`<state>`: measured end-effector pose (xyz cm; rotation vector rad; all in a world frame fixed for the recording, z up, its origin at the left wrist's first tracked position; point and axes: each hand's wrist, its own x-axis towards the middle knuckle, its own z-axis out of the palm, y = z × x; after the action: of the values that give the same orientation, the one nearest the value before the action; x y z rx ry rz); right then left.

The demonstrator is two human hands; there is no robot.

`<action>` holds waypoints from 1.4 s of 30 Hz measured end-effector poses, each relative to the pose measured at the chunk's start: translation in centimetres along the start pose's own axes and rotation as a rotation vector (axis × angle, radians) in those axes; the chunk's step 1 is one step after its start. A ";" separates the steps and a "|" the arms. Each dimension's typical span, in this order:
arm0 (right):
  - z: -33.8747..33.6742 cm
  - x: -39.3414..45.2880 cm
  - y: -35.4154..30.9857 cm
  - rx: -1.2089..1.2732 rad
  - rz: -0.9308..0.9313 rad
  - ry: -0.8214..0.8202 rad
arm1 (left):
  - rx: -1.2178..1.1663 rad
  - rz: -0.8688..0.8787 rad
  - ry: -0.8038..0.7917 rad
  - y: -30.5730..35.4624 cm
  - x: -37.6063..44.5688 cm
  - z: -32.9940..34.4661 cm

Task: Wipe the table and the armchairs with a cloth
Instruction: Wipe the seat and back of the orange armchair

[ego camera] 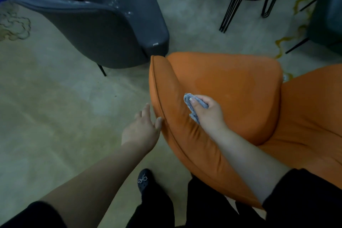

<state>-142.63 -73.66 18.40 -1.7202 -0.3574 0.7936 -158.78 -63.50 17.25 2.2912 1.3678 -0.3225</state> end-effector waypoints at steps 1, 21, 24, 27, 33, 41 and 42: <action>0.5 -0.1 -0.1 -0.005 -0.003 0.032 | 0.013 0.022 -0.004 -0.6 0.0 -0.5; 6.9 4.8 -5.2 0.000 -0.017 0.215 | 0.266 0.257 0.004 -7.1 9.1 -9.8; 8.0 7.7 -6.4 0.011 -0.031 0.169 | 0.285 0.255 0.021 -7.1 12.0 -11.4; 8.8 10.3 -7.7 -0.027 -0.046 0.139 | 0.295 0.242 0.041 -7.5 14.7 -13.1; 10.9 14.8 -9.7 -0.037 -0.045 0.132 | 0.243 0.216 0.082 -8.1 19.6 -16.5; 15.2 21.3 -11.6 -0.026 -0.005 0.198 | 0.236 0.270 0.018 -9.5 26.6 -19.6; 15.9 22.2 -12.0 -0.005 0.002 0.213 | 0.242 0.288 0.014 -9.6 27.6 -20.0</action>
<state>-135.26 -44.88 20.60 -1.7910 -0.2124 0.6040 -154.48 -28.49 20.69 2.6514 1.0305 -0.3958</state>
